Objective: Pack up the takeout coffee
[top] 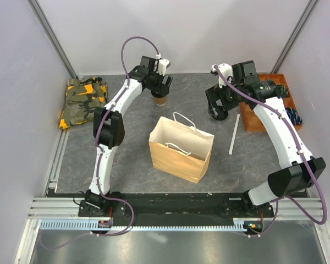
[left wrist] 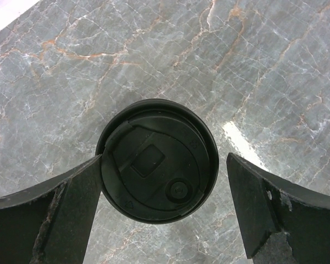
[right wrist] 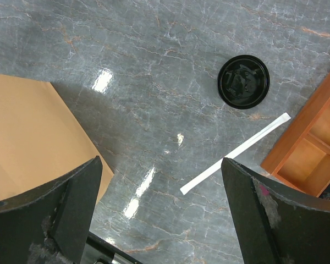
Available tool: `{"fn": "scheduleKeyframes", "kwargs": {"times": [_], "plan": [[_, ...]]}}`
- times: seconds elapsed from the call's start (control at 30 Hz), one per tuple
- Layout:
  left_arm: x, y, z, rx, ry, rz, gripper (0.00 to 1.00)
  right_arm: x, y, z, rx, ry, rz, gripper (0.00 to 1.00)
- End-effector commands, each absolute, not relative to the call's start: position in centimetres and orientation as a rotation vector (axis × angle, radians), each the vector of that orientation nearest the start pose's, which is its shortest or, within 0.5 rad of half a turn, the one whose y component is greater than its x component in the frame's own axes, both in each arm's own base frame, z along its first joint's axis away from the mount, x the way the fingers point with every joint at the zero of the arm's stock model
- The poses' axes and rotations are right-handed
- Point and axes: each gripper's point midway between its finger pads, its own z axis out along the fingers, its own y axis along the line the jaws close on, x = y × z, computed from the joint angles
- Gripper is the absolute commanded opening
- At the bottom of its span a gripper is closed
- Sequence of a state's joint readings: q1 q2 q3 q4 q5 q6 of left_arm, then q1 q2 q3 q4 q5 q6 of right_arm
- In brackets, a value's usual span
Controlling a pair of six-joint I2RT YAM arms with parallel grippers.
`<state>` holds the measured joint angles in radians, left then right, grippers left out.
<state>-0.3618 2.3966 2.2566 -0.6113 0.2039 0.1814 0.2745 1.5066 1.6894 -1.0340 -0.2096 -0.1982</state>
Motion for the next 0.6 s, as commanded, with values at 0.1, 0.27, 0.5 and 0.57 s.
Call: {"fn": "scheduleKeyframes", "kwargs": {"times": [0.1, 0.27, 0.5, 0.57], "plan": [[55.75, -24.89, 15.79, 0.759, 2.136, -0.323, 0.98, 34.73, 12.54, 27.93, -0.644, 2.299, 0.283, 0.98], [55.76, -24.69, 16.07, 0.751, 2.134, -0.316, 0.97, 34.79, 12.6, 27.95, -0.649, 2.296, 0.282, 0.98], [55.91, -24.55, 15.78, 0.752, 2.135, -0.303, 0.88, 34.86, 12.46, 27.92, -0.651, 2.297, 0.274, 0.98], [55.96, -24.56, 15.92, 0.754, 2.129, -0.302, 0.83, 34.82, 12.48, 27.97, -0.652, 2.295, 0.273, 0.98]]}}
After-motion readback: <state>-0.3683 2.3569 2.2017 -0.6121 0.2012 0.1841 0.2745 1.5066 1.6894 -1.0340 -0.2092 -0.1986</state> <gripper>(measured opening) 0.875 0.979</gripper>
